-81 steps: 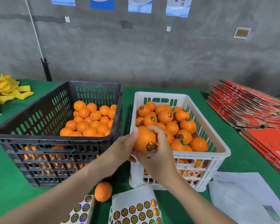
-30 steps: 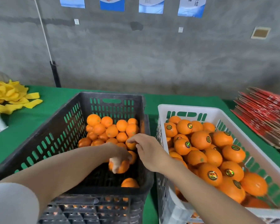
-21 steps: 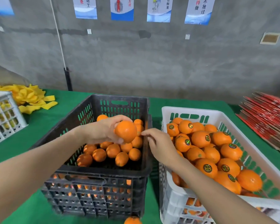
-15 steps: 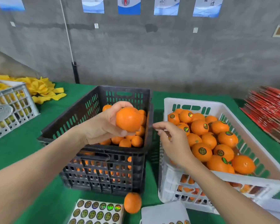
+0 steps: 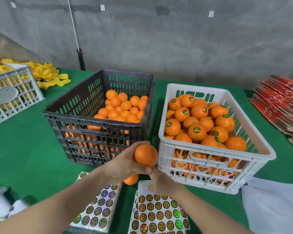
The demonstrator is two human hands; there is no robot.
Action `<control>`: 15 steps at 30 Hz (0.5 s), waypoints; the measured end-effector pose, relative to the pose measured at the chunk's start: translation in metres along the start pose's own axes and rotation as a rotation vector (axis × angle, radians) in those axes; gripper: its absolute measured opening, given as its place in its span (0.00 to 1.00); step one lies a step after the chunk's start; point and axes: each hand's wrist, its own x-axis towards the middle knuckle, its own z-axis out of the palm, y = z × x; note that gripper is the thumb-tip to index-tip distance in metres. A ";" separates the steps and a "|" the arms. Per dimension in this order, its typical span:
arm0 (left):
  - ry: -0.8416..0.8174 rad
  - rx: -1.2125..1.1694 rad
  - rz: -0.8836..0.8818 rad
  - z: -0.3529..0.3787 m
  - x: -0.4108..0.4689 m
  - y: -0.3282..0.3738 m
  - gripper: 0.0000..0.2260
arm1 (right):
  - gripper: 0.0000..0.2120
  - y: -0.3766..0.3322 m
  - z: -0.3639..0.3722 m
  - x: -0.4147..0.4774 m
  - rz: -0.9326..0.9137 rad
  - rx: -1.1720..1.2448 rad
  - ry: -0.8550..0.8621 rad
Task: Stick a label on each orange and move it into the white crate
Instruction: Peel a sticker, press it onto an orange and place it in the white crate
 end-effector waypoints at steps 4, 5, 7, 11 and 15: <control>0.245 -0.195 -0.147 0.004 0.009 -0.034 0.31 | 0.05 -0.001 0.011 0.010 0.094 -0.053 0.002; 0.311 -0.207 -0.173 0.003 0.009 -0.041 0.34 | 0.07 -0.001 0.010 0.011 0.109 -0.054 0.040; 0.383 -0.177 -0.212 -0.001 0.003 -0.051 0.39 | 0.12 0.000 0.004 0.008 0.094 -0.039 0.114; 0.249 -0.185 -0.277 -0.006 -0.004 -0.068 0.49 | 0.08 0.006 -0.015 -0.010 0.018 0.114 0.227; 0.206 -0.231 -0.292 0.006 0.005 -0.075 0.52 | 0.07 0.002 -0.010 -0.030 0.025 0.185 0.430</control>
